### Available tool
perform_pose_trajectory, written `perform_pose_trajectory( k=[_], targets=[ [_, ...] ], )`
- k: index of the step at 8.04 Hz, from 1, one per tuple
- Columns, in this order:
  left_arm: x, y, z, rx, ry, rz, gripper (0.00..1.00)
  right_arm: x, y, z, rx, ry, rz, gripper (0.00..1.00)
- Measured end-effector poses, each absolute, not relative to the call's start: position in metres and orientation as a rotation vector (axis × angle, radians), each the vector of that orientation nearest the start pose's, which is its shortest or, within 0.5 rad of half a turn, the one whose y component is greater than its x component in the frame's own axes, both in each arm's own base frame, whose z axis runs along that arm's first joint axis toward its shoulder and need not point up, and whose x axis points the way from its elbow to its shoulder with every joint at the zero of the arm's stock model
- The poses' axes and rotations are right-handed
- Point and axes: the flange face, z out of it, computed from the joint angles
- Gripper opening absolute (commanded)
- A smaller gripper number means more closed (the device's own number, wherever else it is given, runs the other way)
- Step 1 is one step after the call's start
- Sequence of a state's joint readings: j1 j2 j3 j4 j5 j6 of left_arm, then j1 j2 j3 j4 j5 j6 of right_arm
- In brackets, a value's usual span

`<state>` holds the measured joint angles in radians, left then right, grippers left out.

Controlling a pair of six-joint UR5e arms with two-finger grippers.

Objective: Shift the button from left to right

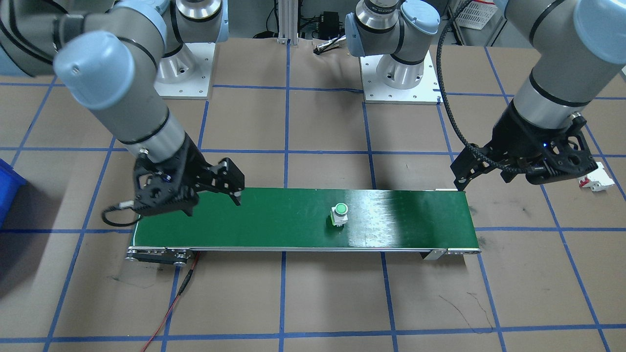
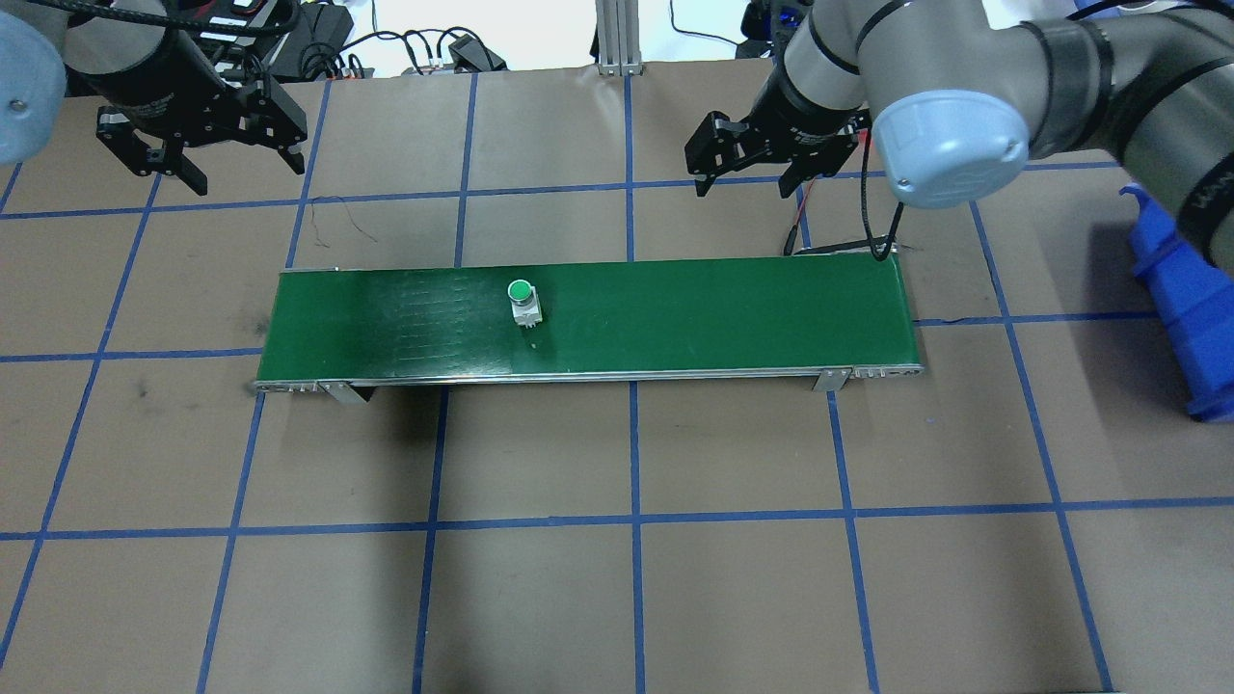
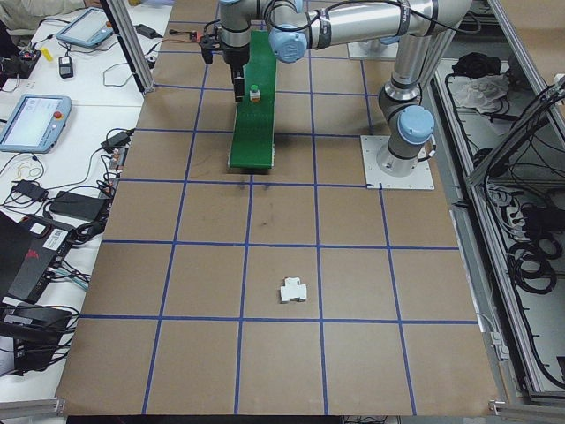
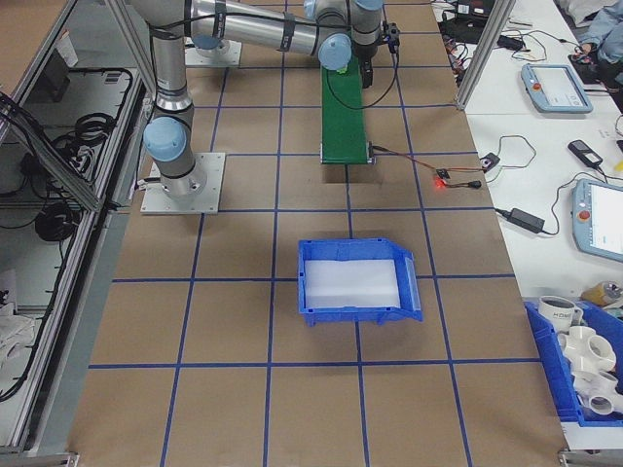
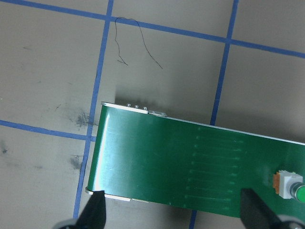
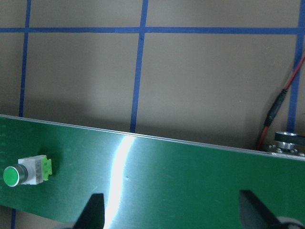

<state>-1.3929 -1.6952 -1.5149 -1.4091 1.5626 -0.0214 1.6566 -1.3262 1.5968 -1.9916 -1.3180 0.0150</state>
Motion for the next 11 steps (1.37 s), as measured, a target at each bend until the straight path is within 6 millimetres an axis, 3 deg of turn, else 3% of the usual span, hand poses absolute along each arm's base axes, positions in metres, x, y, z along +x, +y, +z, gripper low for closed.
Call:
perform_pose_trajectory(
  k=[3,5,8,11],
  targets=[
    [-0.032,-0.563,0.477,-0.314,3.12,-0.196,1.0,0.252,-0.584,0.351,-0.113,2.817,-0.143,1.0],
    [-0.03,-0.562,0.48,-0.322,3.119,-0.229,1.0,0.269,-0.583,0.334,-0.081,2.787,-0.098,1.0],
    [-0.017,-0.562,0.48,-0.37,3.117,-0.24,1.0,0.279,-0.585,0.306,-0.023,2.754,-0.012,1.0],
    [-0.005,-0.561,0.481,-0.41,3.11,-0.238,1.0,0.275,-0.582,0.282,0.006,2.805,0.063,1.0]
  ],
)
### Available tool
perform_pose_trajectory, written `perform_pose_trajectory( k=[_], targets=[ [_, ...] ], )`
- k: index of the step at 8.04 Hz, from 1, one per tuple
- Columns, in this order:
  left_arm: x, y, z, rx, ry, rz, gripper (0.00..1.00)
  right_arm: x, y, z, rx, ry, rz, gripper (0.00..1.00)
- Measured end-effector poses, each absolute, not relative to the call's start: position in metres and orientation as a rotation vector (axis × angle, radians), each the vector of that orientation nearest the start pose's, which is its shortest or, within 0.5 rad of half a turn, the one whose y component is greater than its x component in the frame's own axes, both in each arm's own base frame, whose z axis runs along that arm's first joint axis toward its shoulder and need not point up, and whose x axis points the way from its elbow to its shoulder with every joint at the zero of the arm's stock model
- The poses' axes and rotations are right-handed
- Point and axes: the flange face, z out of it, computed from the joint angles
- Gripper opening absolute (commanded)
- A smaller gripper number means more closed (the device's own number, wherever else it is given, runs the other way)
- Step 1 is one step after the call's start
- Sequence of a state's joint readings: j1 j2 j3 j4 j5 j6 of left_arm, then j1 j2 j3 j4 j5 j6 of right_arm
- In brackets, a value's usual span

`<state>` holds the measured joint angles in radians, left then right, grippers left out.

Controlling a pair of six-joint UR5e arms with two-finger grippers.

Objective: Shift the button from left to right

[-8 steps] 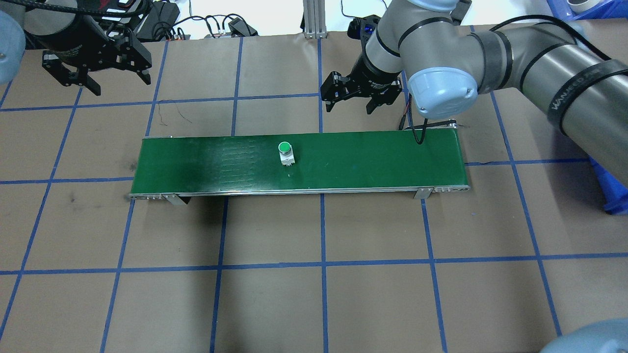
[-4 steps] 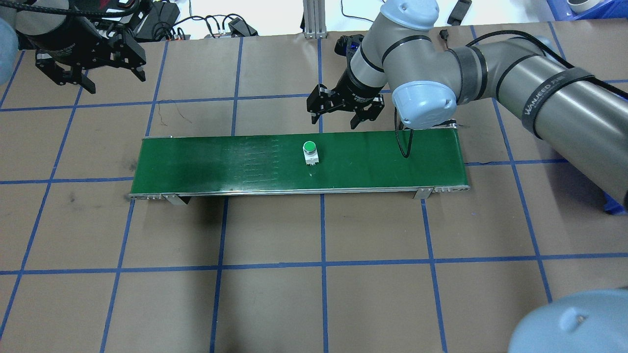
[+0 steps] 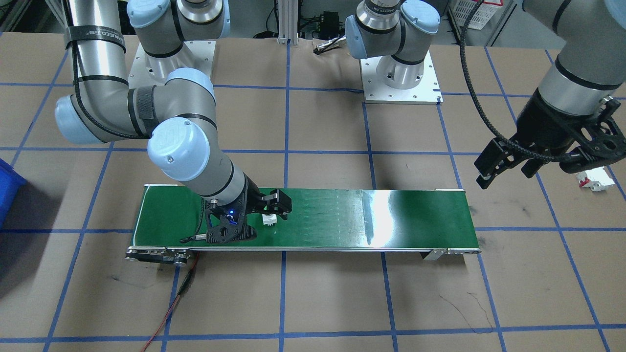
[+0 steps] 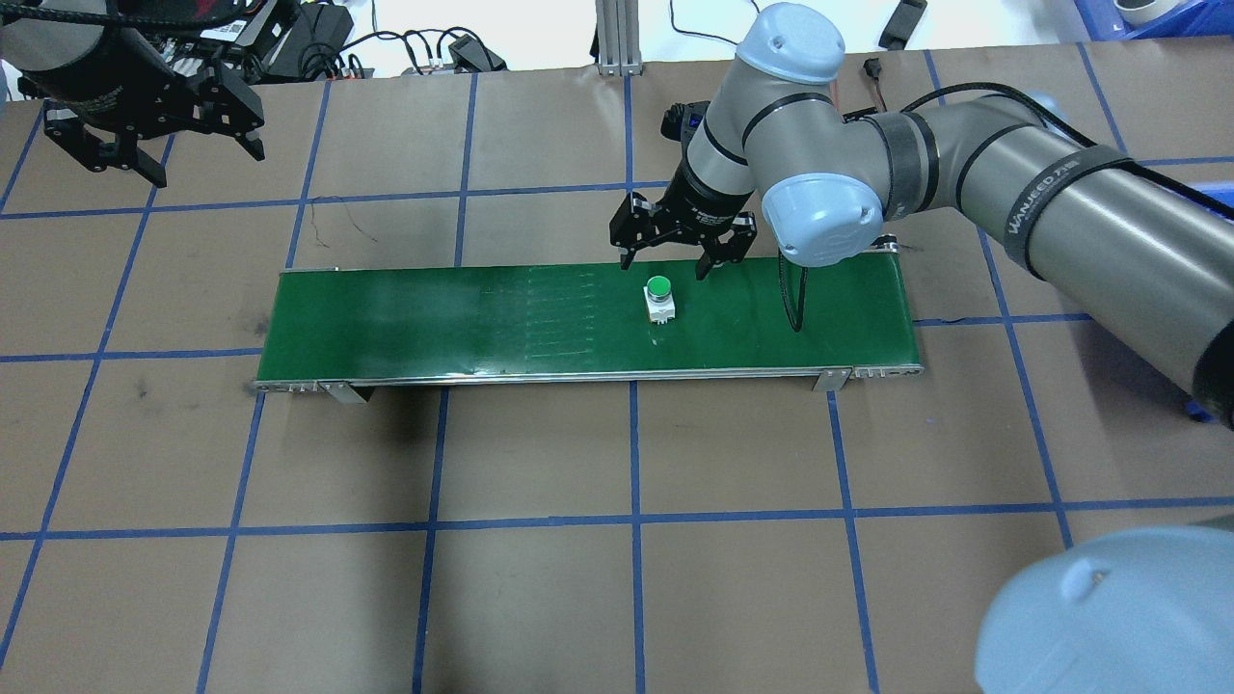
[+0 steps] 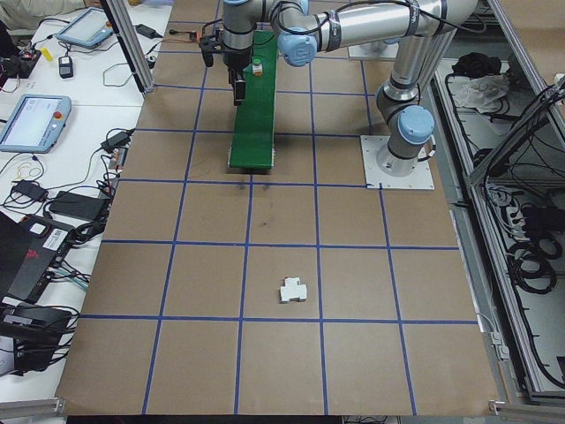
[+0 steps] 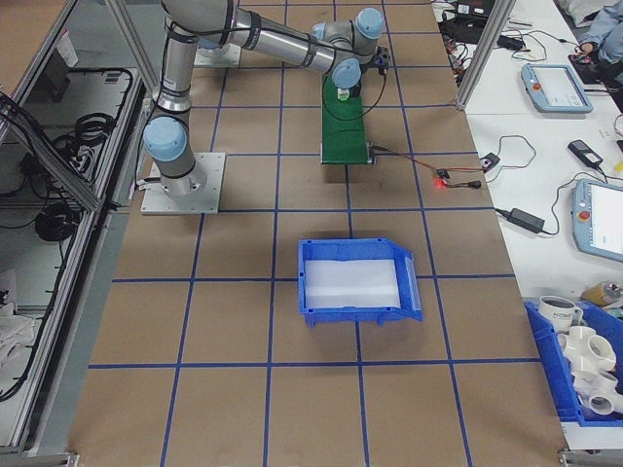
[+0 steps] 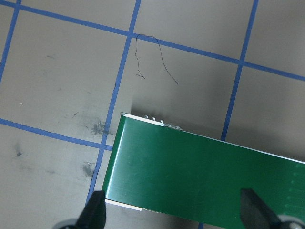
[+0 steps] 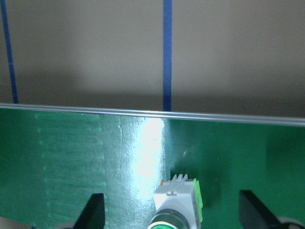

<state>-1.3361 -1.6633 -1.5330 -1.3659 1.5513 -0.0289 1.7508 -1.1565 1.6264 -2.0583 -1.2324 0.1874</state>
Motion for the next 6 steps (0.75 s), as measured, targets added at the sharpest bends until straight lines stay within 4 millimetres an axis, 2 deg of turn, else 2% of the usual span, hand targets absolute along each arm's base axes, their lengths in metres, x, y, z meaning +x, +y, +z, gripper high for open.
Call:
perform_pose_trajectory(
  k=[1,2,3,4,5,6],
  targets=[
    [-0.004,-0.561,0.481,-0.414,3.108,-0.236,1.0,0.271,-0.579,0.274,0.009,2.842,0.101,1.0],
    [-0.003,-0.561,0.481,-0.415,3.105,-0.235,1.0,0.266,-0.576,0.266,0.009,2.892,0.128,0.92],
    [-0.002,-0.56,0.481,-0.417,3.101,-0.234,1.0,0.261,-0.572,0.256,0.01,2.935,0.156,0.43],
    [-0.001,-0.56,0.481,-0.42,3.101,-0.232,1.0,0.255,-0.567,0.247,0.008,2.99,0.177,0.16],
    [-0.001,-0.56,0.481,-0.423,3.103,-0.231,1.0,0.251,-0.564,0.244,0.003,3.026,0.181,0.0],
    [0.0,-0.561,0.48,-0.424,3.102,-0.23,1.0,0.249,-0.563,0.244,-0.015,3.043,0.176,0.0]
  ],
)
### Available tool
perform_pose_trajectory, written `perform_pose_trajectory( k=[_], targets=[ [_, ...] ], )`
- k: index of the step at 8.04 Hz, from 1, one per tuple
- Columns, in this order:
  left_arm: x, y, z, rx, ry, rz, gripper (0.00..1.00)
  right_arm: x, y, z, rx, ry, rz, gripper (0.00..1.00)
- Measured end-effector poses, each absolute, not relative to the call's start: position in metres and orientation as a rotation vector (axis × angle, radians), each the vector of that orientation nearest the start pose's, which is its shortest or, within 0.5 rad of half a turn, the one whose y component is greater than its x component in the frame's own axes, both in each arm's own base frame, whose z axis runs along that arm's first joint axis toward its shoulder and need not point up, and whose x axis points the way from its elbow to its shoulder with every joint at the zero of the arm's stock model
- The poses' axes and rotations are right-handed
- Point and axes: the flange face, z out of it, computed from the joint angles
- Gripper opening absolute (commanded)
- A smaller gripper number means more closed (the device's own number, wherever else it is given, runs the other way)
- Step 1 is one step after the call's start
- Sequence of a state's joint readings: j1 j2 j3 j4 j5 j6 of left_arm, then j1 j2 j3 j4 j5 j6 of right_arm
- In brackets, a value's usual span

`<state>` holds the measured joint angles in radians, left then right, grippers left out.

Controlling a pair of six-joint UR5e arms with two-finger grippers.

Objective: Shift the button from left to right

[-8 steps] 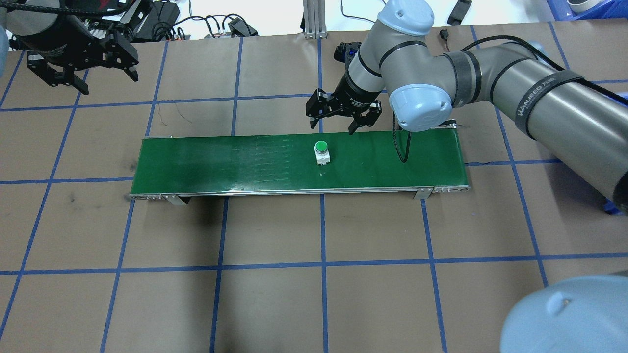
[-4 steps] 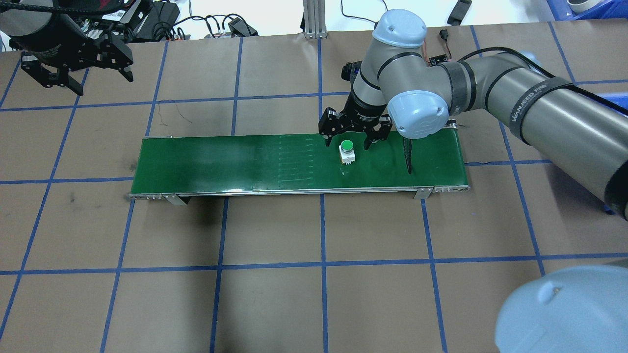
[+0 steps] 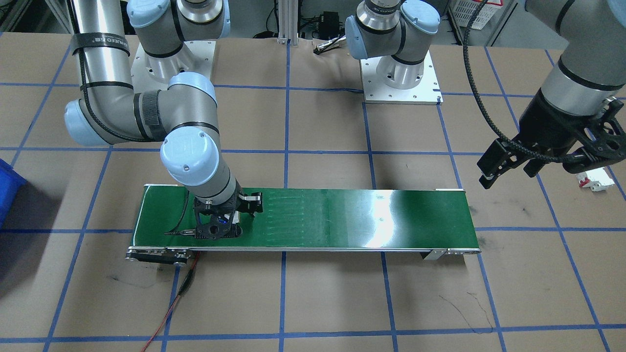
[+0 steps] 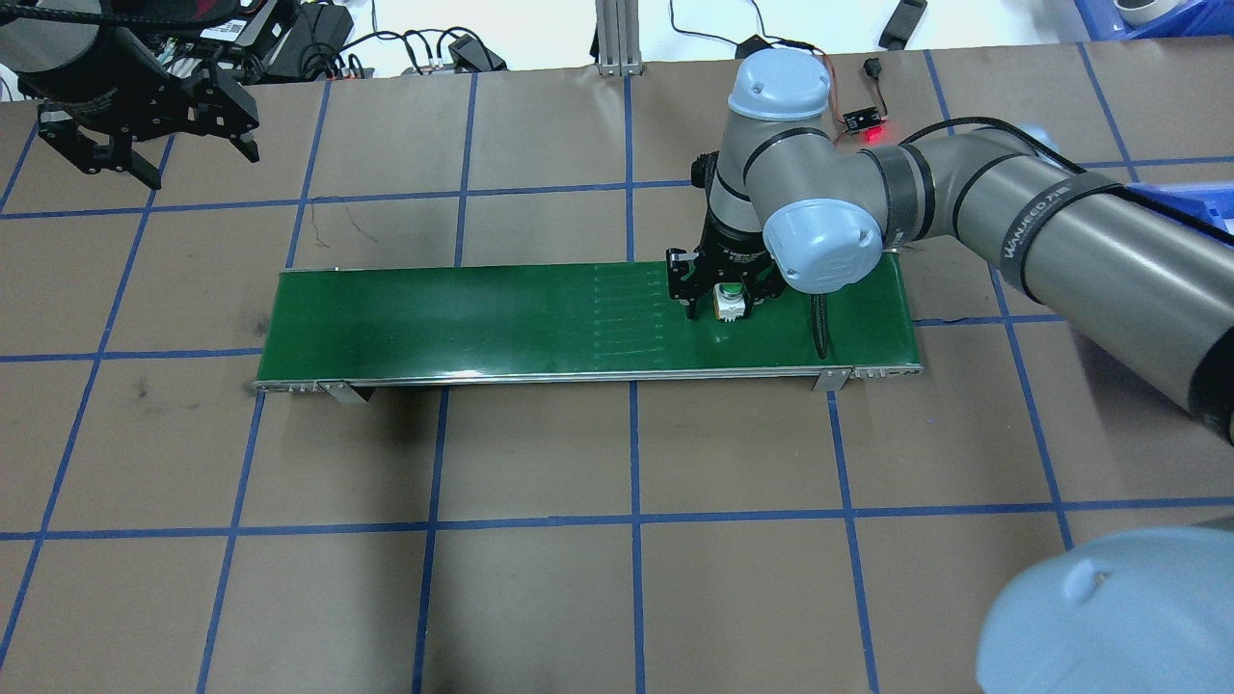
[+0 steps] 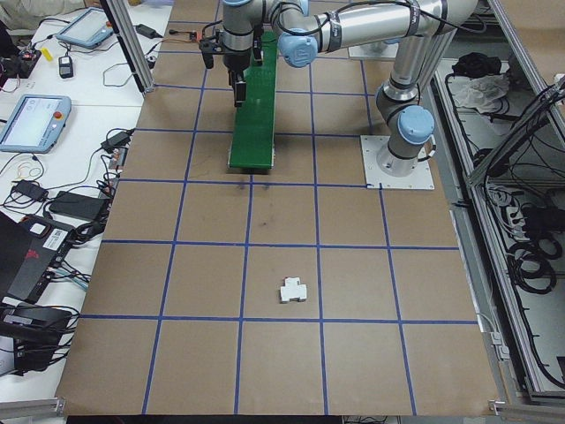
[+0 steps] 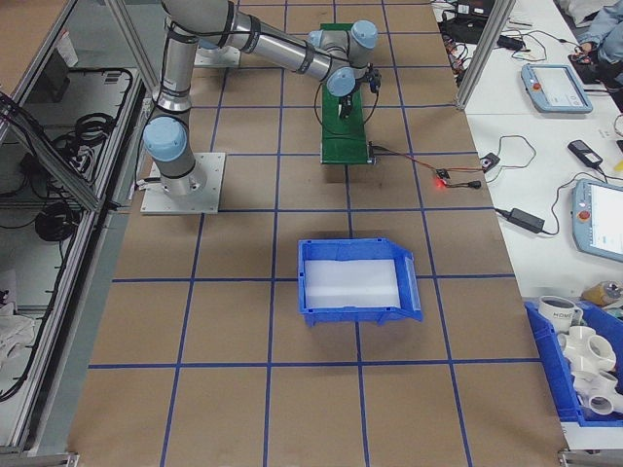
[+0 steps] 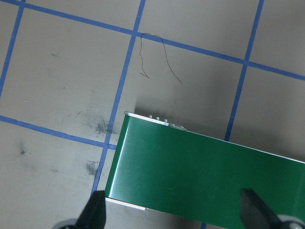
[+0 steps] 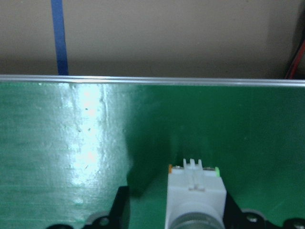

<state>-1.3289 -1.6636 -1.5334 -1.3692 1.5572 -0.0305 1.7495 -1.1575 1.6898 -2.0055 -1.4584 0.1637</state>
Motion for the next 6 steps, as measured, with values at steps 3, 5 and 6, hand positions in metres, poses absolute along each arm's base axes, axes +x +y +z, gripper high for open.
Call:
perform_pose_trajectory(
  k=[3,5,6],
  targets=[
    [0.0,-0.561,0.479,-0.424,3.1,-0.231,1.0,0.243,-0.565,0.262,-0.05,3.081,0.131,0.0],
    [0.0,-0.561,0.479,-0.425,3.1,-0.23,1.0,0.231,-0.573,0.29,-0.016,3.093,0.055,0.0],
    [0.0,-0.562,0.478,-0.425,3.102,-0.229,1.0,0.216,-0.579,0.308,0.026,3.091,0.024,0.0]
  ],
)
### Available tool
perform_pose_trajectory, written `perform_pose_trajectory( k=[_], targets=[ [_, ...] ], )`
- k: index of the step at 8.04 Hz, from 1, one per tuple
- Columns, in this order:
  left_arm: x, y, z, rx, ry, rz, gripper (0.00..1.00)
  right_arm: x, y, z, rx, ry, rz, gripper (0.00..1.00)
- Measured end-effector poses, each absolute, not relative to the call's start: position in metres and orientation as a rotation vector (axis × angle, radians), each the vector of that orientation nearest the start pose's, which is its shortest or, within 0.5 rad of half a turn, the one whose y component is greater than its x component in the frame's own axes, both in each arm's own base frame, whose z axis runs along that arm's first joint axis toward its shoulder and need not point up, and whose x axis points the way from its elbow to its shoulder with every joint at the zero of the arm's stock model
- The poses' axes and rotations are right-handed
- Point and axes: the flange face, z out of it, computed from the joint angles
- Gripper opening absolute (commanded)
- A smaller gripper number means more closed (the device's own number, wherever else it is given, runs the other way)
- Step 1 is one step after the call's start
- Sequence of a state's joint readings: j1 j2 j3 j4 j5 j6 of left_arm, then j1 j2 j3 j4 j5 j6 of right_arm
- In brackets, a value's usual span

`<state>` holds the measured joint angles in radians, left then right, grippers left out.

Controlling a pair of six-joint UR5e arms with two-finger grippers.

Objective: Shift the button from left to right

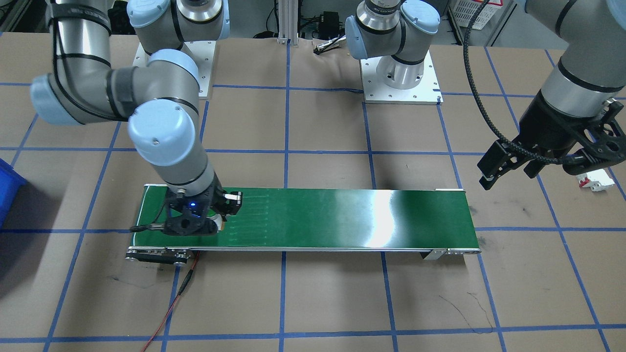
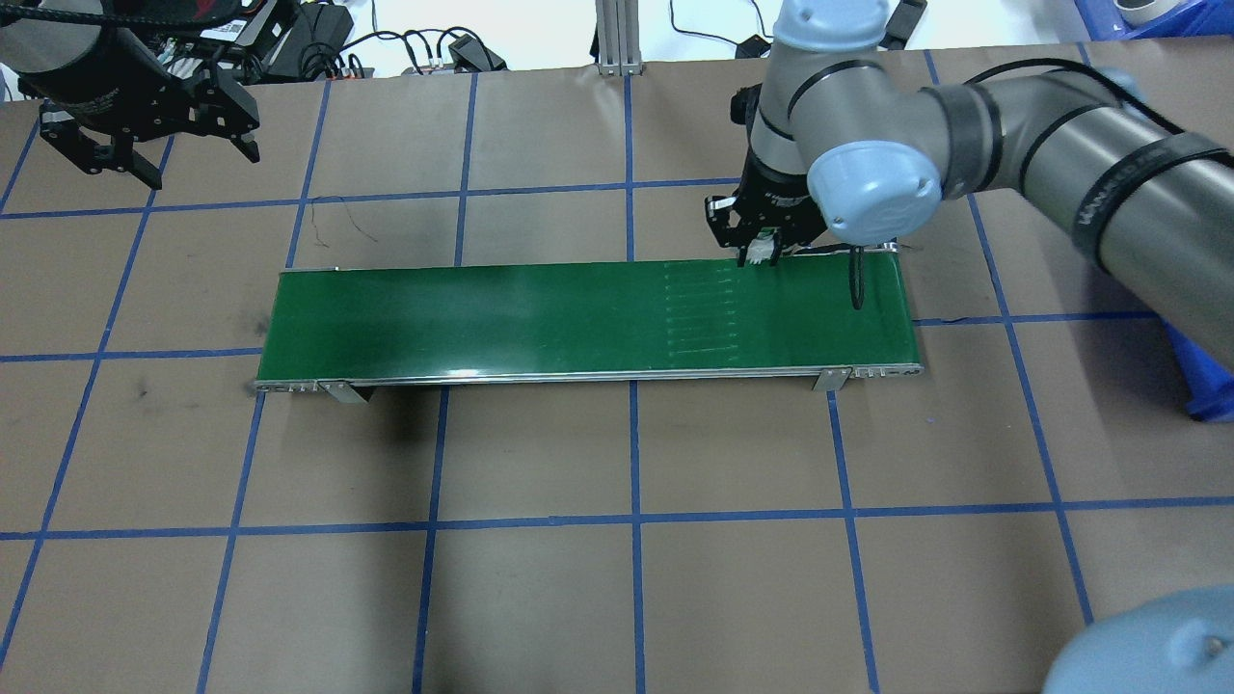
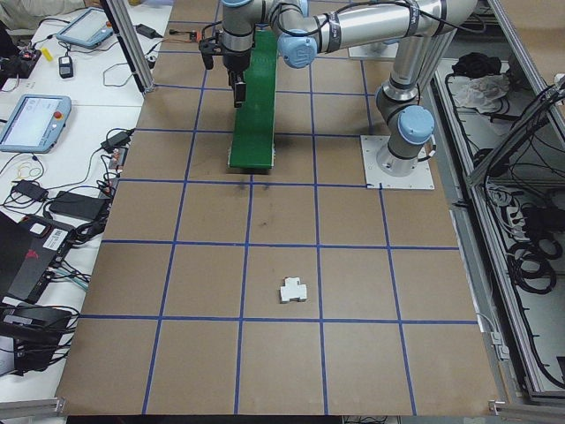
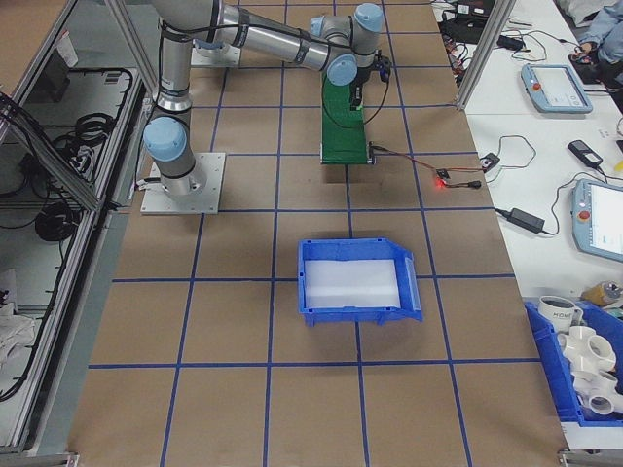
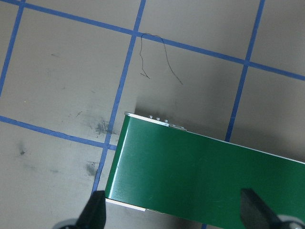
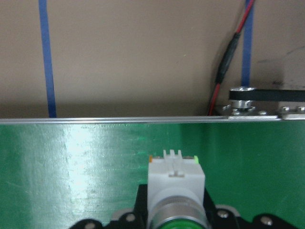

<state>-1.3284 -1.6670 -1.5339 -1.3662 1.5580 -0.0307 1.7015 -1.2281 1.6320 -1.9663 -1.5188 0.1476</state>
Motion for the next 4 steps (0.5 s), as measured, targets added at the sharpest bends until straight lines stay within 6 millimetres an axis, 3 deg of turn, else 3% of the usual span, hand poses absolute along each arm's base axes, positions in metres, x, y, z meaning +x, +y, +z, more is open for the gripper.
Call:
perform_pose_trajectory(
  k=[3,4],
  targets=[
    [0.0,-0.564,0.477,-0.425,3.104,-0.23,1.0,0.131,-0.6,0.379,0.122,3.09,-0.058,0.0],
    [0.001,-0.565,0.475,-0.426,3.106,-0.226,1.0,0.093,-0.6,0.401,0.114,3.116,-0.066,0.0]
  ],
)
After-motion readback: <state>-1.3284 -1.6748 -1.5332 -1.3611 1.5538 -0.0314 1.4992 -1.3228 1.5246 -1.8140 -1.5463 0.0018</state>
